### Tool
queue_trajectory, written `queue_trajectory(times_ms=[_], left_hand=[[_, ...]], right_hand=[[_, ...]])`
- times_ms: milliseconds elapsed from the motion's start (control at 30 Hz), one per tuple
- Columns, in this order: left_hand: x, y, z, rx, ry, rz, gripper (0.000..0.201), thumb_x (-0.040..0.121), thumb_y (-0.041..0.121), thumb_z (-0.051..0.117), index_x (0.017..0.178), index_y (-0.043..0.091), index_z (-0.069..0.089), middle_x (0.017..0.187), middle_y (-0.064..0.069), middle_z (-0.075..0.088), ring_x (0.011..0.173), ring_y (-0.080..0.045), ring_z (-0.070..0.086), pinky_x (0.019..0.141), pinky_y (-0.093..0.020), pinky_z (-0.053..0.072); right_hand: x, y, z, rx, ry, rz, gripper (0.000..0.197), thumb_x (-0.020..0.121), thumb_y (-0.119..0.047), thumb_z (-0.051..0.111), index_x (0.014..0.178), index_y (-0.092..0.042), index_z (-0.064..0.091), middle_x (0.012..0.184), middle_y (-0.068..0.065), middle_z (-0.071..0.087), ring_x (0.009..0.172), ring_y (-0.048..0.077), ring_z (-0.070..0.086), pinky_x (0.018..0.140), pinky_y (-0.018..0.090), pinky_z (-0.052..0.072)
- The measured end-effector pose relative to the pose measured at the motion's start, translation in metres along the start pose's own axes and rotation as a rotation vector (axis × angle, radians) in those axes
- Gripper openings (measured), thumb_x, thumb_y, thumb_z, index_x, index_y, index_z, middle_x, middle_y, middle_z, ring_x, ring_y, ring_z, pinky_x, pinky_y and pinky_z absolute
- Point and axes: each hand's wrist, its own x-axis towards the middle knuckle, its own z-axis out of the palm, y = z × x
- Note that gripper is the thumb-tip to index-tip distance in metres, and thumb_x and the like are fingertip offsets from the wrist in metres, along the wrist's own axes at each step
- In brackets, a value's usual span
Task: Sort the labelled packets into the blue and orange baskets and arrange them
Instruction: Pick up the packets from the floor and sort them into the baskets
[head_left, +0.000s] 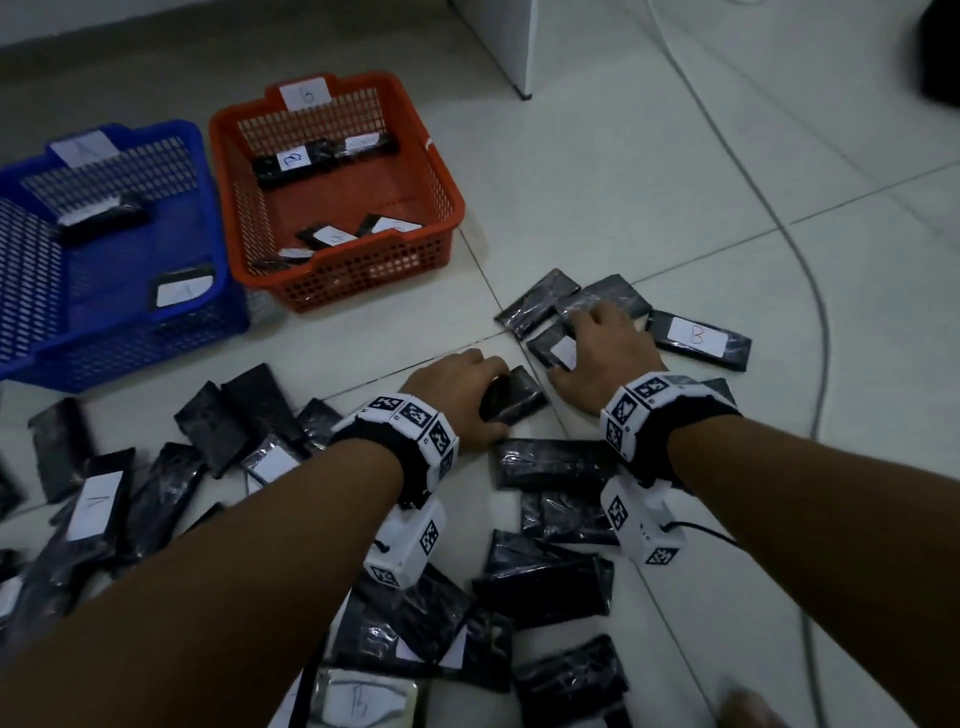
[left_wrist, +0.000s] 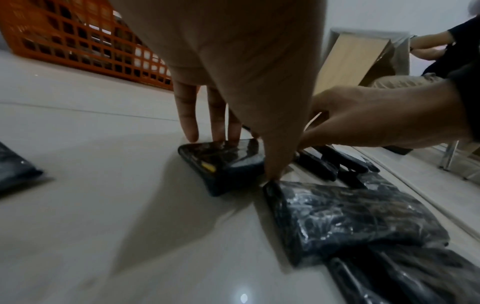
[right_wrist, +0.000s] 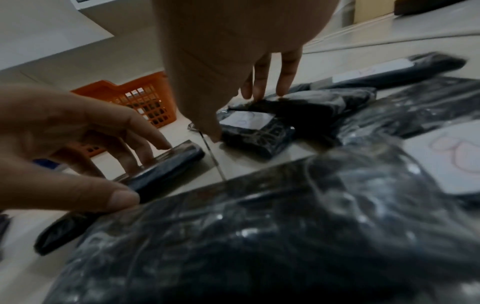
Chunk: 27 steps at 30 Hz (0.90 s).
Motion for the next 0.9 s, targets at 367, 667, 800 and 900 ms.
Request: queue_trajectory(times_ms=[367, 667, 800, 900], left_hand=[[-0.007, 0.003, -0.002, -0.378, 0.088, -0.302, 0.019, 0.085, 0.028, 0.053, 0.101, 0.018, 0.055, 0.088, -0.005, 0.063, 0.072, -0.024, 0.058, 0.060, -0.027, 0.045], [-0.022, -0.025, -0.031, -1.296, 0.024, -0.615, 0.033, 0.095, 0.031, 0.048, 0.093, 0.001, 0.060, 0.085, -0.022, 0.065, 0.061, -0.031, 0.065, 0.056, -0.035, 0.053], [-0.035, -0.043, -0.041, -1.166, 0.058, -0.556, 0.028, 0.090, 0.026, 0.062, 0.104, 0.001, 0.063, 0.085, -0.017, 0.070, 0.065, -0.028, 0.070, 0.056, -0.034, 0.056], [-0.041, -0.062, -0.054, -0.884, 0.161, -0.471, 0.023, 0.086, 0.030, 0.066, 0.098, 0.011, 0.065, 0.082, -0.007, 0.072, 0.071, -0.022, 0.070, 0.064, -0.029, 0.056]], right_hand=[[-0.013, 0.010, -0.001, -0.038, -0.033, 0.002, 0.066, 0.073, -0.062, 0.066, 0.128, -0.029, 0.052, 0.136, 0.006, 0.043, 0.127, 0.028, 0.038, 0.105, 0.048, 0.033], [-0.018, -0.010, -0.006, 0.029, -0.087, -0.098, 0.048, 0.087, -0.046, 0.056, 0.129, -0.024, 0.048, 0.130, 0.005, 0.055, 0.122, 0.028, 0.047, 0.097, 0.042, 0.038], [-0.013, -0.025, -0.011, 0.051, -0.255, -0.105, 0.029, 0.085, -0.041, 0.061, 0.101, -0.017, 0.056, 0.112, 0.008, 0.060, 0.093, 0.027, 0.058, 0.077, 0.032, 0.045], [-0.010, -0.046, -0.012, 0.151, -0.220, -0.165, 0.024, 0.090, -0.033, 0.054, 0.109, -0.019, 0.055, 0.116, 0.007, 0.051, 0.098, 0.032, 0.058, 0.083, 0.040, 0.049]])
